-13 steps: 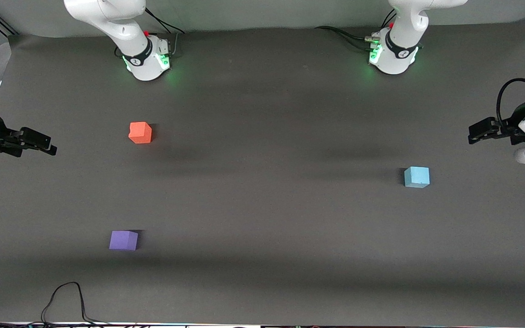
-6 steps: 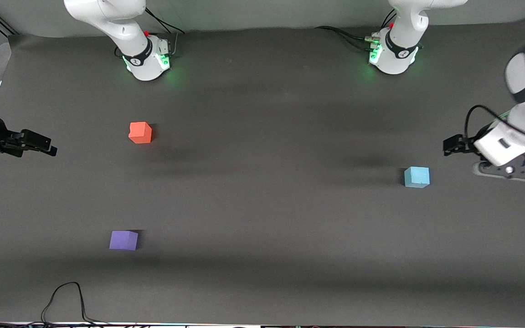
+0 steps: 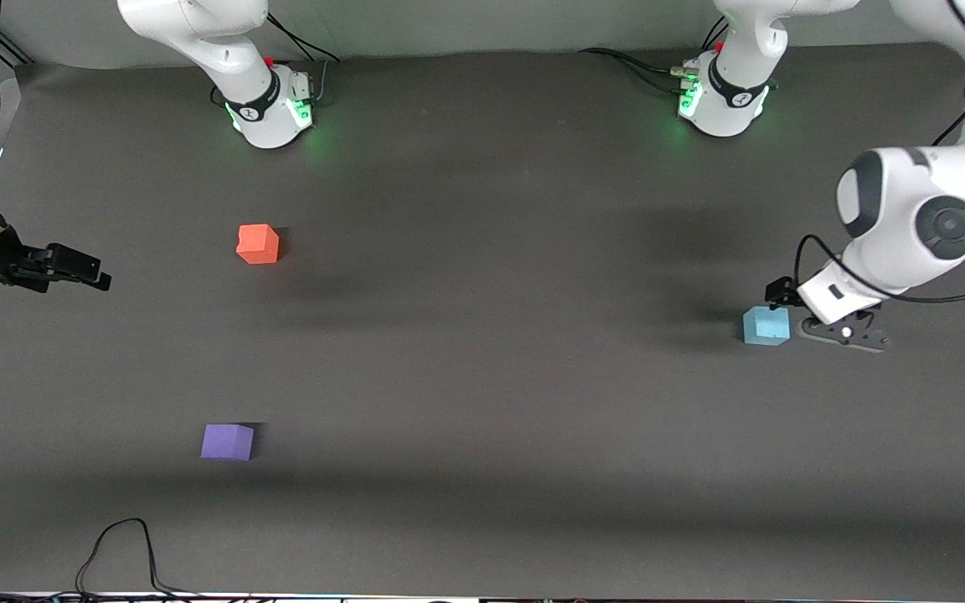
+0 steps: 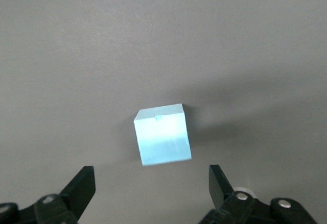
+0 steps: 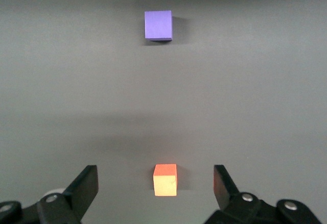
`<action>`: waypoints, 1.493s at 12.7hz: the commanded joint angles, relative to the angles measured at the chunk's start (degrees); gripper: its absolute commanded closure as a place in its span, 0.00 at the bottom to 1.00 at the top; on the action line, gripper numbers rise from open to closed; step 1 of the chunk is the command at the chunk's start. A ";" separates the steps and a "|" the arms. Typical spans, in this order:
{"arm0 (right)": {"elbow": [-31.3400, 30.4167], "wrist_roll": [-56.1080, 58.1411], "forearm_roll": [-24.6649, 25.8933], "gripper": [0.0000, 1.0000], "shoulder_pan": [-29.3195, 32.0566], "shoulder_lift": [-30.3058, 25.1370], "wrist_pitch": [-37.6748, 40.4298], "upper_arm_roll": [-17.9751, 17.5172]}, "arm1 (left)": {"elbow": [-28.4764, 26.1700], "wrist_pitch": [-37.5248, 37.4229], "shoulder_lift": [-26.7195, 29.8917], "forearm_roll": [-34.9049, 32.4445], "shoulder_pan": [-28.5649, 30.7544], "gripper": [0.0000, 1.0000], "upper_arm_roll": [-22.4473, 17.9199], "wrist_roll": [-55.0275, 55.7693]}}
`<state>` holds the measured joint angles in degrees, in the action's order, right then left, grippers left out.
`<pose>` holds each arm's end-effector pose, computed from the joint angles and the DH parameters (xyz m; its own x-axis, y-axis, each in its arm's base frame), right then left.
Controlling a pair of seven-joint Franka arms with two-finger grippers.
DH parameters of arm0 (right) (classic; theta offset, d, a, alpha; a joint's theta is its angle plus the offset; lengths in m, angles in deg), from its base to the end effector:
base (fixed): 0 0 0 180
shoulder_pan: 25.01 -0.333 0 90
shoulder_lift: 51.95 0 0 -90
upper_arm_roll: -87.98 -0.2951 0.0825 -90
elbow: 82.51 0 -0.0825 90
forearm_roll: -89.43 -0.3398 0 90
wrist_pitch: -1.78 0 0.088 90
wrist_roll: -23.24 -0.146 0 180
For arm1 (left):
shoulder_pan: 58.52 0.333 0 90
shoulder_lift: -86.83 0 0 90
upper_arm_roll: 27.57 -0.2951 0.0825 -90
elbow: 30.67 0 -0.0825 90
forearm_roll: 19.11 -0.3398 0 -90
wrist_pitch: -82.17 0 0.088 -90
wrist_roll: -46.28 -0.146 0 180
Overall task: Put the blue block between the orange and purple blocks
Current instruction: 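Reach the left gripper down to the light blue block and grasp it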
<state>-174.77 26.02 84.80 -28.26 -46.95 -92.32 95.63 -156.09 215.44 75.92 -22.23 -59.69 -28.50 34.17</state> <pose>0.5346 -0.0275 0.5088 0.9981 -0.0342 -0.0511 -0.0378 -0.9968 -0.0711 0.5113 0.0004 0.2679 0.9663 -0.2501 -0.0615 -0.2522 -0.9673 -0.0284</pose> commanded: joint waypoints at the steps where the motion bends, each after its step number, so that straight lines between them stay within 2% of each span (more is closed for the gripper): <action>1: 0.24 -1.02 -0.91 0.00 -1.13 0.01 -0.21 0.08 | -0.18 4.53 -3.84 -1.44 0.12 0.01 0.05 -0.99; 6: 0.50 -1.46 -1.08 0.00 -2.72 -0.08 -0.21 -0.27 | -0.18 10.42 -9.47 -1.44 0.03 0.01 0.05 -0.55; 8: 0.59 -8.90 -1.09 0.00 -2.72 -0.42 -0.04 -3.15 | -0.27 10.61 -10.53 -1.44 0.12 0.01 0.05 -0.20; 9: 0.59 -10.67 -1.09 0.00 -2.72 -0.60 -0.03 -4.91 | -0.36 10.44 -10.62 -1.44 0.12 0.07 0.05 -0.02; 11: 0.59 -15.24 -1.00 0.00 -2.72 -0.95 -0.03 -7.64 | -0.45 10.26 -10.89 -1.44 0.12 0.43 0.05 0.07; 12: 0.59 -16.74 -1.00 0.00 -2.72 -1.04 -0.03 -9.13 | -0.45 10.09 -10.89 -1.44 0.12 0.55 0.05 0.07; 13: 0.59 -17.28 -1.00 0.00 -2.72 -1.04 -0.12 -10.36 | -0.27 9.91 -10.89 -1.44 0.12 0.58 0.05 0.24; 16: 0.68 -19.82 -1.00 0.00 -2.72 -0.87 -1.35 -14.05 | 0.86 7.99 -9.23 -1.36 0.21 0.58 0.05 0.33; 19: 0.85 -24.74 -0.91 0.00 -2.81 -0.43 -3.19 -18.18 | 8.76 -5.78 -7.12 -1.09 -0.57 0.58 0.49 3.82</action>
<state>-174.45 4.73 84.40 -31.11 -47.44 -94.48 79.70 -151.89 217.90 66.42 -22.93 -59.69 -28.46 34.72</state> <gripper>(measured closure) 0.000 0.410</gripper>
